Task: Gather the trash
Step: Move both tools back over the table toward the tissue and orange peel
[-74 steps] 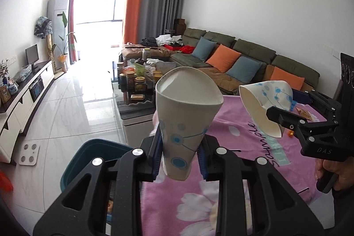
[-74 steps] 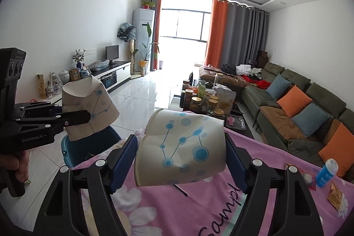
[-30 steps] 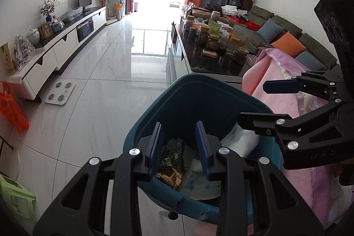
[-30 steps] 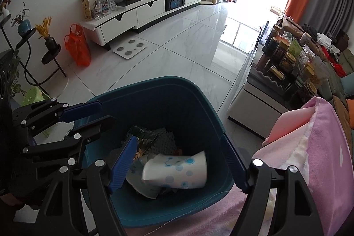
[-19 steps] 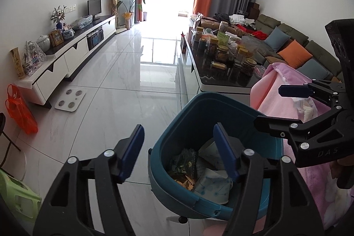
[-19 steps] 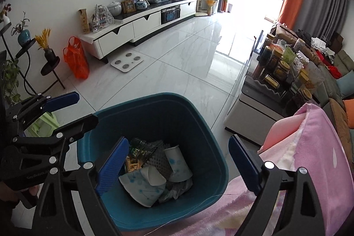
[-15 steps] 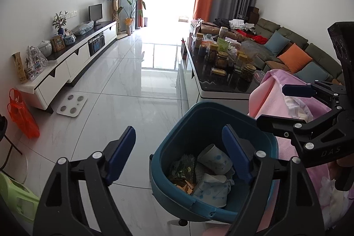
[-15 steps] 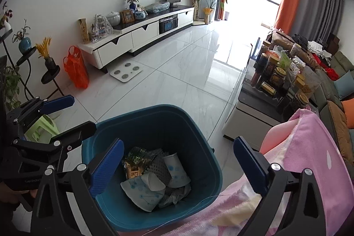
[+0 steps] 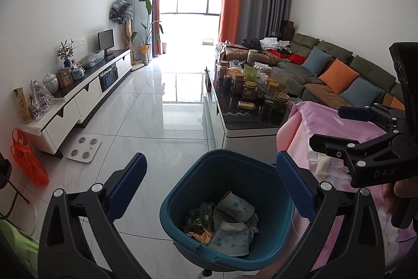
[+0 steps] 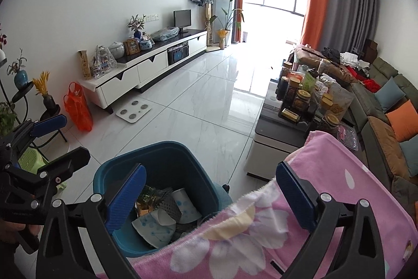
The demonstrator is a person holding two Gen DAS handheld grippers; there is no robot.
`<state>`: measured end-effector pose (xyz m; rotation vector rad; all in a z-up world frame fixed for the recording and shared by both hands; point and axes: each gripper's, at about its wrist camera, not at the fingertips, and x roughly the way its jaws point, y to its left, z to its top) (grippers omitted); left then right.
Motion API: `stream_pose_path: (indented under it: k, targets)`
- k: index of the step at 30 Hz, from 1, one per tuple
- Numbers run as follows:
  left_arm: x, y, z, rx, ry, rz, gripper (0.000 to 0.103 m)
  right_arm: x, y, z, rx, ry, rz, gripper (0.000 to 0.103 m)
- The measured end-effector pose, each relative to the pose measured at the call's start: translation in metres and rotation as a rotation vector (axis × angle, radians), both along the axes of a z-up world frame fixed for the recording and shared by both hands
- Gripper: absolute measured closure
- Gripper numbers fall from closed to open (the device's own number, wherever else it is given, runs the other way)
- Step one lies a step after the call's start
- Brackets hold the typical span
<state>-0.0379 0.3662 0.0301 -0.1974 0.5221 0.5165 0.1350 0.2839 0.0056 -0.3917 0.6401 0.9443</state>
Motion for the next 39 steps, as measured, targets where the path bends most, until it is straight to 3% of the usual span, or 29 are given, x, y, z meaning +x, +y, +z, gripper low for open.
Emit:
stream_pose_path:
  k: [7,18,31,39]
  targets:
    - [0.016,-0.040,0.022,0.017,-0.016,-0.068,0.006,0.010,-0.052,0.011,0.042,-0.018,-0.098,0.007]
    - [0.055,-0.133,0.034,0.023,-0.029,-0.274,0.006,0.016,-0.141,0.010,0.095,-0.020,-0.268,0.007]
    - [0.100,-0.232,0.022,0.037,0.001,-0.472,0.006,0.009,-0.252,0.008,0.105,-0.060,-0.481,0.007]
    - [0.134,-0.283,0.018,0.042,0.016,-0.586,0.006,0.004,-0.332,-0.011,0.105,-0.048,-0.663,0.007]
